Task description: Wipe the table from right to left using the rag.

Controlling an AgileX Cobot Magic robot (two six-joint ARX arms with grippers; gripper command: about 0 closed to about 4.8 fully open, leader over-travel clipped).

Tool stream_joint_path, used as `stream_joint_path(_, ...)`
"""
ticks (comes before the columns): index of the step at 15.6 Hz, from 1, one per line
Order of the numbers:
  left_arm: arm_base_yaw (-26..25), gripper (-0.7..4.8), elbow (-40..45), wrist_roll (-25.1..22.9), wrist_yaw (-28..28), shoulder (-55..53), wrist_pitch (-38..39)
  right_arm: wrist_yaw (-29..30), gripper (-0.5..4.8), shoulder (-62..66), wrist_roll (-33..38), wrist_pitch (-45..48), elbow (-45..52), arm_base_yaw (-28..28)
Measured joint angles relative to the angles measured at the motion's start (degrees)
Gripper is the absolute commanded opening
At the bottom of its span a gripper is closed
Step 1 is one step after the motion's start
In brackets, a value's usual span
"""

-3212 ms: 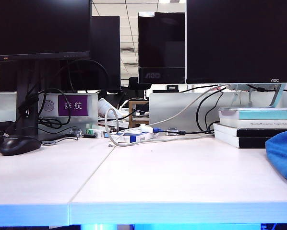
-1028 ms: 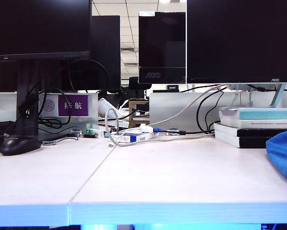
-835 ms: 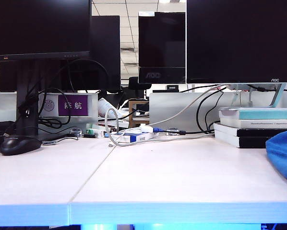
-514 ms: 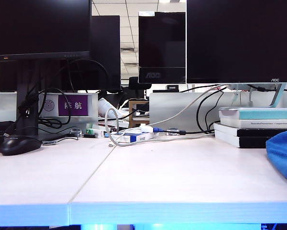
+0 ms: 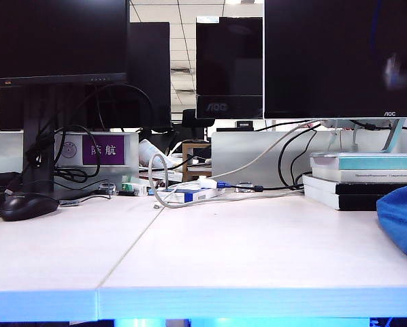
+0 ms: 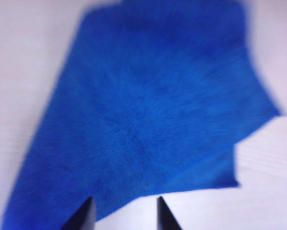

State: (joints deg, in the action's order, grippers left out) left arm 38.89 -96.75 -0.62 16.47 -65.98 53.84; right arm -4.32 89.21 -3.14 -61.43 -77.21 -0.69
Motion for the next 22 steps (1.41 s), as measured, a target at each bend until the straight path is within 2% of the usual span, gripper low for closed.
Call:
stream_joint_path(2,0.0,-0.05,0.0,0.0,0.0,0.0,0.0,-0.9,1.69,7.9,0.0,1.9,0.0,0.0)
stream_joint_path(4,0.0,-0.05,-0.1,0.0,0.0,0.0,0.0,-2.3,1.68,12.5,0.0,9.1,0.0,0.5)
stream_joint_path(11,0.0,-0.05,-0.1,-0.7,0.0,0.0,0.0,-1.0,1.66,16.1,0.0,14.9,4.7,1.9)
stream_joint_path(12,0.0,-0.05,-0.1,-0.7,0.0,0.0,0.0,-0.7,1.50,15.3,0.1,16.8,6.3,2.1)
stream_joint_path(13,0.0,-0.05,-0.1,-0.7,0.0,0.0,0.0,-0.7,0.64,15.1,0.0,17.6,7.0,2.1)
stream_joint_path(14,0.0,-0.05,-0.1,-0.9,0.0,0.0,0.0,-0.4,-0.01,14.8,0.1,18.3,7.9,2.1)
stream_joint_path(15,0.0,-0.05,-0.1,-0.9,0.0,0.0,0.0,0.8,-0.01,14.7,-0.1,18.4,8.4,1.7)
stream_joint_path(22,0.0,-0.05,-0.1,-0.9,0.0,0.0,0.0,-0.5,-0.01,13.9,-0.4,9.6,8.4,-3.0)
